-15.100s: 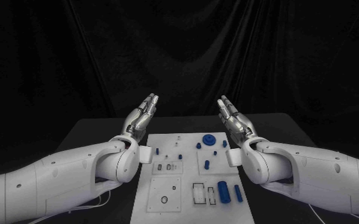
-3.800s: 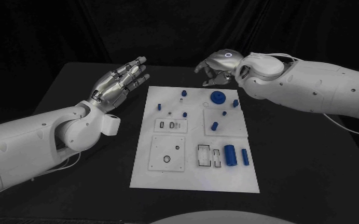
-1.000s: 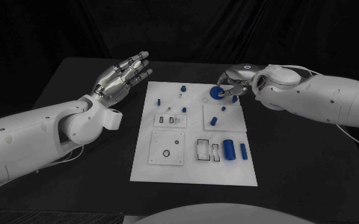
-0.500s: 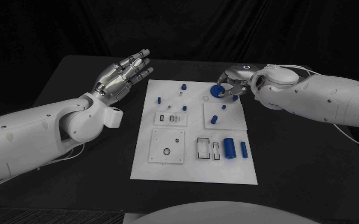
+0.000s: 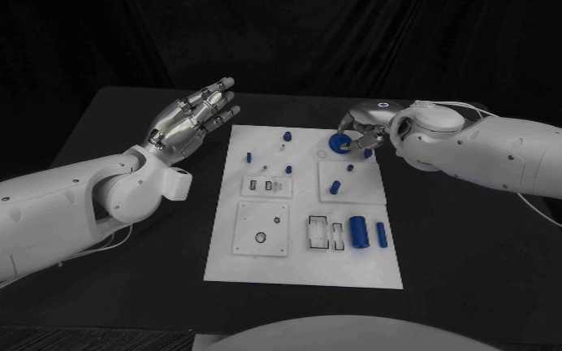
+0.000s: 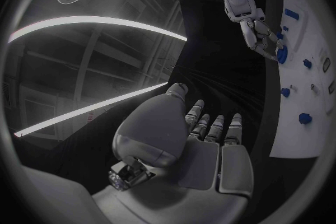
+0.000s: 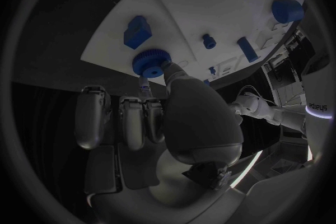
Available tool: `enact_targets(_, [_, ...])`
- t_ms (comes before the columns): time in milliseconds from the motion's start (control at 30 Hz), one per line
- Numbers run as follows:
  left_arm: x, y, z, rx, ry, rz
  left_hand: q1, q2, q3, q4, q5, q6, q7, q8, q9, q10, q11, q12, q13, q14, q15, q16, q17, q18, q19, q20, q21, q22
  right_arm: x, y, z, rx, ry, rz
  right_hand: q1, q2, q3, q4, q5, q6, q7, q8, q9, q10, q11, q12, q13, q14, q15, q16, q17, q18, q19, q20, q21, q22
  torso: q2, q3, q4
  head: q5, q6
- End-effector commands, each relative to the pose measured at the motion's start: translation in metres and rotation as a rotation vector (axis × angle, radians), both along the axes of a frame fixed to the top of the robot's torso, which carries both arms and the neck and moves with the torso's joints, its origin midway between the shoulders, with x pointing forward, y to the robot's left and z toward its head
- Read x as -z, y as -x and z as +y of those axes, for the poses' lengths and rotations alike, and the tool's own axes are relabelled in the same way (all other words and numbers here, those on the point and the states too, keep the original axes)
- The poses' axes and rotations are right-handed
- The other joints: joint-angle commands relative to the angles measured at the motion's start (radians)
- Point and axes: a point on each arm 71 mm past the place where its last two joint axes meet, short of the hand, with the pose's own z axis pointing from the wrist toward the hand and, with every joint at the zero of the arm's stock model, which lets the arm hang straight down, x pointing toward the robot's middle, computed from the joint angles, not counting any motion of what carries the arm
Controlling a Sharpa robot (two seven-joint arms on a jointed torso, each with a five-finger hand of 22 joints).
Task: Assemble the parts on the task board
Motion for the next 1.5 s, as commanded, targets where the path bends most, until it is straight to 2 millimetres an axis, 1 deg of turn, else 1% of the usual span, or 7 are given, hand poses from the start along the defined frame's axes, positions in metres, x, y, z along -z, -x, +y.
enact_targets(33, [-0.001,0.001,-0.001,0.011,0.023,-0.014,0.003,0.004,0.007,-0.002,0.001,0.003,0.008,0.007,0.002,0.0,0.008,-0.001,0.0,0.0,0.005,-0.004,-0.001,0.013,-0.001,0.005,-0.004,-0.002,0.007,0.002,-0.001,0.007,0.016,0.027,0.017,0.006,0.009,-0.018,0.086,0.042,-0.005,0.022,0.026,0.11,-0.001,0.002,0.263,0.106,-0.003,0.003,0.263,0.002,-0.004,-0.004,-0.008,0.125,0.0,-0.0001,0.0022,-0.001,0.001])
enact_targets(200, [-0.001,0.001,-0.001,0.013,0.023,-0.012,0.003,0.004,0.011,-0.004,0.002,0.009,0.011,0.009,0.002,0.002,0.012,0.0,0.0,0.0,0.006,-0.004,-0.001,0.014,-0.001,0.006,-0.004,-0.002,0.007,0.002,-0.001,-0.001,0.012,0.022,0.031,0.01,0.026,-0.044,0.153,0.081,-0.01,0.047,0.06,0.11,-0.006,0.002,0.263,0.106,-0.008,0.003,0.263,0.003,-0.005,-0.008,-0.013,0.126,-0.001,0.0,0.002,-0.003,0.005])
enact_targets(300, [-0.001,0.001,-0.002,0.015,0.023,-0.011,0.003,0.004,0.011,-0.004,0.002,0.009,0.011,0.009,0.002,0.002,0.012,0.0,0.0,0.0,0.006,-0.004,-0.001,0.014,-0.001,0.006,-0.004,-0.002,0.007,0.002,-0.001,-0.008,0.006,0.015,0.038,0.011,0.032,-0.057,0.167,0.093,-0.012,0.06,0.076,0.11,-0.007,0.002,0.263,0.106,-0.01,0.003,0.263,0.003,-0.005,-0.01,-0.015,0.126,-0.001,0.0001,0.0019,-0.006,0.009])
enact_targets(733, [-0.001,0.001,-0.002,0.016,0.021,-0.008,0.003,0.004,0.013,-0.006,0.002,0.011,0.013,0.01,0.003,0.003,0.014,0.0,0.001,0.0,0.006,-0.004,-0.001,0.014,-0.001,0.007,-0.004,-0.002,-0.002,0.008,-0.001,-0.021,-0.023,-0.027,0.031,0.006,0.03,-0.059,0.155,0.089,-0.01,0.064,0.085,0.11,-0.006,0.002,0.263,0.106,-0.009,0.003,0.263,0.002,-0.003,-0.01,-0.014,0.128,0.0,0.0005,0.0008,-0.009,0.018])
enact_targets(1000, [0.0,0.001,-0.002,0.019,0.02,-0.006,0.003,0.004,0.013,-0.006,0.002,0.011,0.013,0.01,0.003,0.003,0.014,0.0,0.001,0.0,0.006,-0.004,-0.001,0.014,-0.001,0.007,-0.004,-0.002,-0.013,0.009,0.005,-0.036,-0.034,-0.046,0.026,0.006,0.029,-0.059,0.14,0.084,-0.009,0.066,0.092,0.11,-0.006,0.002,0.263,0.106,-0.008,0.003,0.263,0.001,-0.001,-0.01,-0.012,0.131,0.0,0.0003,0.0006,0.003,0.01])
enact_targets(1200, [0.0,0.0,-0.003,0.02,0.019,-0.004,0.004,0.004,0.015,-0.007,0.002,0.012,0.013,0.01,0.003,0.003,0.014,0.0,0.001,0.0,0.007,-0.004,-0.001,0.014,-0.001,0.007,-0.004,-0.002,-0.026,0.01,0.019,-0.066,-0.047,-0.063,0.022,0.006,0.028,-0.057,0.13,0.081,-0.008,0.066,0.096,0.11,-0.005,0.002,0.263,0.106,-0.008,0.003,0.263,0.001,0.0,-0.009,-0.012,0.132,0.001,-0.0001,0.0008,0.002,0.0])
enact_targets(1500, [0.0,0.0,-0.005,0.026,0.017,-0.001,0.004,0.004,0.015,-0.008,0.002,0.011,0.013,0.01,0.003,0.003,0.014,0.0,0.001,0.0,0.008,-0.004,-0.001,0.014,-0.001,0.008,-0.004,-0.002,-0.032,0.01,0.046,-0.117,-0.043,-0.043,0.018,0.007,0.028,-0.056,0.113,0.074,-0.008,0.066,0.101,0.11,-0.005,0.002,0.263,0.106,-0.007,0.003,0.263,0.002,-0.001,-0.009,-0.015,0.131,0.001,0.0008,0.0013,0.002,0.002])
